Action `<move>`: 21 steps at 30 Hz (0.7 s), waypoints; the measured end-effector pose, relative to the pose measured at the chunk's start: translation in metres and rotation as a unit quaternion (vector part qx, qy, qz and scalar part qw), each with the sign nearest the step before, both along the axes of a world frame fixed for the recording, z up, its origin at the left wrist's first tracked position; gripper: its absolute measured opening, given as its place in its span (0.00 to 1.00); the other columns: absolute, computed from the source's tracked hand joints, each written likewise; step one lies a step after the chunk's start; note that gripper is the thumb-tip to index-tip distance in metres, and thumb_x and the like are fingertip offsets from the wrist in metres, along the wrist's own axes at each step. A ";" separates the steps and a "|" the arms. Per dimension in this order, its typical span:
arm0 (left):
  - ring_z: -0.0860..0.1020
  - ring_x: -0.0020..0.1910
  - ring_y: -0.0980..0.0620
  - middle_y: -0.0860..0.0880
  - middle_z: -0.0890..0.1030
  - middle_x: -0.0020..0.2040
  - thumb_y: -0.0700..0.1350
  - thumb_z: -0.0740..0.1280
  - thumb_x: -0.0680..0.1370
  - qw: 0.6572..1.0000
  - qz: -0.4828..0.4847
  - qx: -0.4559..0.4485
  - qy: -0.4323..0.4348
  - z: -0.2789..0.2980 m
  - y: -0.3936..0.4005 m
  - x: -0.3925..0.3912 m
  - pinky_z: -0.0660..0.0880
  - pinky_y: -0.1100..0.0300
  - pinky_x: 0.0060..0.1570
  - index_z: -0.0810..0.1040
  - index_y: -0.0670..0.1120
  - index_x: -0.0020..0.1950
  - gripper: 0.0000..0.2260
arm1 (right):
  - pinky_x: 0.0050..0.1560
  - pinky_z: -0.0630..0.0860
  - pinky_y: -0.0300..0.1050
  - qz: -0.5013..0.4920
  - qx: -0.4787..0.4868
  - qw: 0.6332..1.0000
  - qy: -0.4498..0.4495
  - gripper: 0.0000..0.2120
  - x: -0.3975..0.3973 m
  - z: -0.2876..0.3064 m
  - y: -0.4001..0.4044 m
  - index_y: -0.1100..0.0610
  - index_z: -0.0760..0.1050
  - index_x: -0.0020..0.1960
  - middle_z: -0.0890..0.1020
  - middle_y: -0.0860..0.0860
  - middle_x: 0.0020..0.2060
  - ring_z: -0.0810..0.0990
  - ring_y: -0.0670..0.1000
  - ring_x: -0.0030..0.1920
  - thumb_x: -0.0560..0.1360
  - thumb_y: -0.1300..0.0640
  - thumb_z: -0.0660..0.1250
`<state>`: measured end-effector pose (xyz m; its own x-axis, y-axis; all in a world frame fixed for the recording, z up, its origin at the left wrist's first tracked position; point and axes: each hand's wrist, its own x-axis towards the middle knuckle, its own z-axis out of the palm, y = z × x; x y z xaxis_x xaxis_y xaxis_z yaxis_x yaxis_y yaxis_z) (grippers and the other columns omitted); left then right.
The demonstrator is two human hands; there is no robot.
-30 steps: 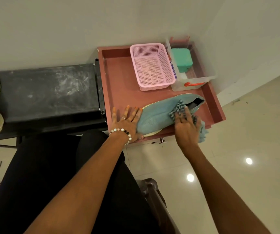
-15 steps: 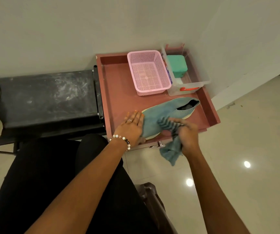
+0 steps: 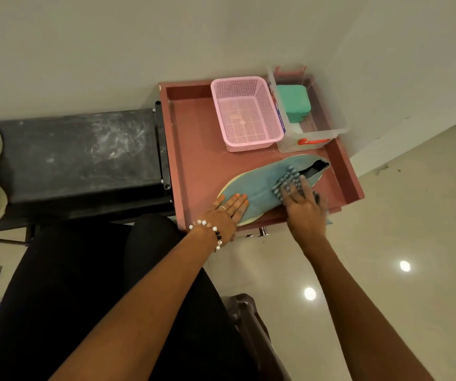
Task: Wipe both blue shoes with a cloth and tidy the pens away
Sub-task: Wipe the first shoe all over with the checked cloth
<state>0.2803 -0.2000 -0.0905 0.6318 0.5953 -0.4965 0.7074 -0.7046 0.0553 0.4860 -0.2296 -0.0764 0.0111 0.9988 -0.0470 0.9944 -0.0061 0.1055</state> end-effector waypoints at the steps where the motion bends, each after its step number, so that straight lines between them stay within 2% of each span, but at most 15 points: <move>1: 0.37 0.77 0.48 0.45 0.34 0.77 0.47 0.59 0.81 1.000 0.002 0.004 0.002 0.000 -0.001 0.000 0.36 0.52 0.73 0.33 0.42 0.77 0.37 | 0.64 0.62 0.62 -0.038 -0.010 0.999 -0.006 0.24 -0.002 0.002 0.006 0.55 0.70 0.69 0.68 0.53 0.71 0.57 0.58 0.75 0.74 0.66 0.61; 2: 0.37 0.77 0.48 0.45 0.34 0.77 0.47 0.59 0.81 1.000 0.004 0.011 0.004 0.000 -0.002 0.000 0.36 0.52 0.73 0.33 0.42 0.77 0.37 | 0.67 0.59 0.60 -0.067 -0.019 0.998 -0.007 0.25 -0.012 0.005 0.011 0.56 0.64 0.73 0.62 0.54 0.74 0.52 0.57 0.76 0.76 0.65 0.59; 3: 0.37 0.77 0.48 0.45 0.34 0.77 0.46 0.58 0.81 1.000 0.004 0.014 0.003 0.001 -0.003 0.000 0.36 0.51 0.73 0.33 0.42 0.77 0.36 | 0.67 0.58 0.59 -0.082 -0.017 0.996 -0.001 0.26 -0.026 0.007 0.012 0.58 0.62 0.74 0.59 0.55 0.75 0.51 0.56 0.76 0.76 0.64 0.58; 5: 0.36 0.77 0.47 0.45 0.35 0.78 0.43 0.54 0.82 1.000 0.002 0.007 0.005 0.002 -0.002 0.001 0.36 0.51 0.73 0.35 0.42 0.77 0.32 | 0.64 0.65 0.58 -0.066 0.001 0.997 0.038 0.27 -0.054 0.003 0.006 0.60 0.70 0.69 0.67 0.58 0.71 0.60 0.56 0.74 0.70 0.65 0.65; 8: 0.36 0.77 0.46 0.44 0.35 0.77 0.45 0.52 0.83 1.000 -0.012 0.003 0.028 0.006 -0.002 0.002 0.35 0.50 0.73 0.40 0.41 0.78 0.28 | 0.61 0.66 0.59 0.060 -0.097 0.988 0.105 0.35 -0.059 -0.001 -0.012 0.57 0.73 0.67 0.72 0.56 0.68 0.63 0.55 0.73 0.60 0.66 0.74; 9: 0.36 0.77 0.46 0.44 0.35 0.77 0.44 0.51 0.83 1.000 -0.009 0.003 0.021 0.006 -0.002 0.002 0.35 0.50 0.73 0.40 0.41 0.78 0.28 | 0.59 0.69 0.59 0.090 -0.096 0.986 0.101 0.36 -0.047 0.000 -0.012 0.56 0.76 0.64 0.76 0.55 0.65 0.68 0.56 0.70 0.56 0.67 0.75; 10: 0.36 0.77 0.47 0.44 0.35 0.77 0.42 0.51 0.82 1.000 -0.001 0.006 0.010 0.007 -0.003 0.002 0.35 0.51 0.73 0.38 0.41 0.78 0.28 | 0.58 0.71 0.58 0.105 -0.072 0.989 0.074 0.33 -0.034 0.003 -0.009 0.56 0.78 0.61 0.79 0.54 0.61 0.73 0.57 0.66 0.56 0.68 0.72; 11: 0.36 0.77 0.47 0.45 0.34 0.77 0.40 0.50 0.82 1.000 0.005 0.009 0.000 0.007 -0.004 0.002 0.35 0.51 0.73 0.37 0.42 0.78 0.29 | 0.59 0.71 0.58 0.099 -0.039 0.994 0.038 0.27 -0.022 0.004 -0.005 0.55 0.79 0.60 0.81 0.53 0.59 0.74 0.57 0.65 0.61 0.67 0.67; 12: 0.36 0.77 0.48 0.45 0.34 0.77 0.39 0.49 0.82 1.000 0.008 0.009 -0.007 0.007 -0.005 0.001 0.35 0.52 0.73 0.35 0.42 0.77 0.29 | 0.64 0.67 0.57 0.081 -0.028 0.996 0.009 0.25 -0.011 0.004 -0.003 0.56 0.78 0.62 0.79 0.54 0.61 0.72 0.57 0.67 0.66 0.66 0.62; 14: 0.37 0.77 0.48 0.46 0.34 0.77 0.39 0.50 0.82 1.000 0.012 0.007 -0.012 0.007 -0.005 0.001 0.35 0.52 0.73 0.35 0.42 0.77 0.29 | 0.72 0.50 0.56 0.004 -0.050 0.999 -0.012 0.24 -0.007 0.004 0.005 0.58 0.67 0.71 0.67 0.56 0.72 0.57 0.58 0.75 0.76 0.64 0.56; 16: 0.36 0.77 0.48 0.46 0.34 0.77 0.40 0.50 0.82 1.000 0.016 0.005 -0.012 0.007 -0.004 0.001 0.35 0.52 0.73 0.35 0.42 0.77 0.30 | 0.73 0.43 0.56 -0.082 -0.052 0.995 -0.016 0.24 -0.024 0.004 0.012 0.59 0.55 0.76 0.56 0.57 0.76 0.46 0.58 0.76 0.80 0.62 0.52; 17: 0.36 0.77 0.48 0.46 0.34 0.77 0.40 0.51 0.82 1.000 0.018 0.003 -0.012 0.008 -0.004 0.001 0.35 0.52 0.73 0.35 0.42 0.77 0.30 | 0.73 0.44 0.57 -0.110 -0.057 0.992 -0.003 0.25 -0.038 0.004 0.011 0.61 0.55 0.76 0.55 0.58 0.76 0.46 0.59 0.76 0.79 0.62 0.53; 18: 0.36 0.77 0.48 0.45 0.34 0.77 0.40 0.50 0.82 1.000 0.019 0.002 -0.011 0.008 -0.005 0.001 0.35 0.52 0.73 0.35 0.42 0.77 0.30 | 0.73 0.49 0.58 -0.115 -0.053 0.992 0.023 0.26 -0.054 0.002 0.007 0.62 0.58 0.74 0.59 0.60 0.74 0.51 0.61 0.76 0.77 0.63 0.58; 19: 0.36 0.77 0.48 0.45 0.34 0.77 0.40 0.50 0.82 1.000 0.019 0.003 -0.008 0.009 -0.005 0.001 0.36 0.51 0.73 0.35 0.42 0.77 0.29 | 0.70 0.57 0.60 -0.103 -0.034 0.993 0.049 0.27 -0.067 -0.001 0.000 0.64 0.66 0.71 0.66 0.62 0.71 0.58 0.62 0.74 0.72 0.64 0.65; 21: 0.36 0.77 0.48 0.45 0.34 0.77 0.41 0.50 0.82 1.000 0.009 0.004 0.001 0.012 -0.005 0.001 0.36 0.51 0.73 0.36 0.41 0.77 0.29 | 0.62 0.70 0.61 -0.031 -0.063 0.994 0.081 0.28 -0.075 -0.009 -0.016 0.62 0.79 0.59 0.79 0.60 0.59 0.72 0.61 0.66 0.59 0.65 0.76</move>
<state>0.2810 -0.2051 -0.0788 0.6200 0.6108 -0.4924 0.7199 -0.6924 0.0476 0.4111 -0.2456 -0.0849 0.0542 0.9827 -0.1773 0.9965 -0.0645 -0.0532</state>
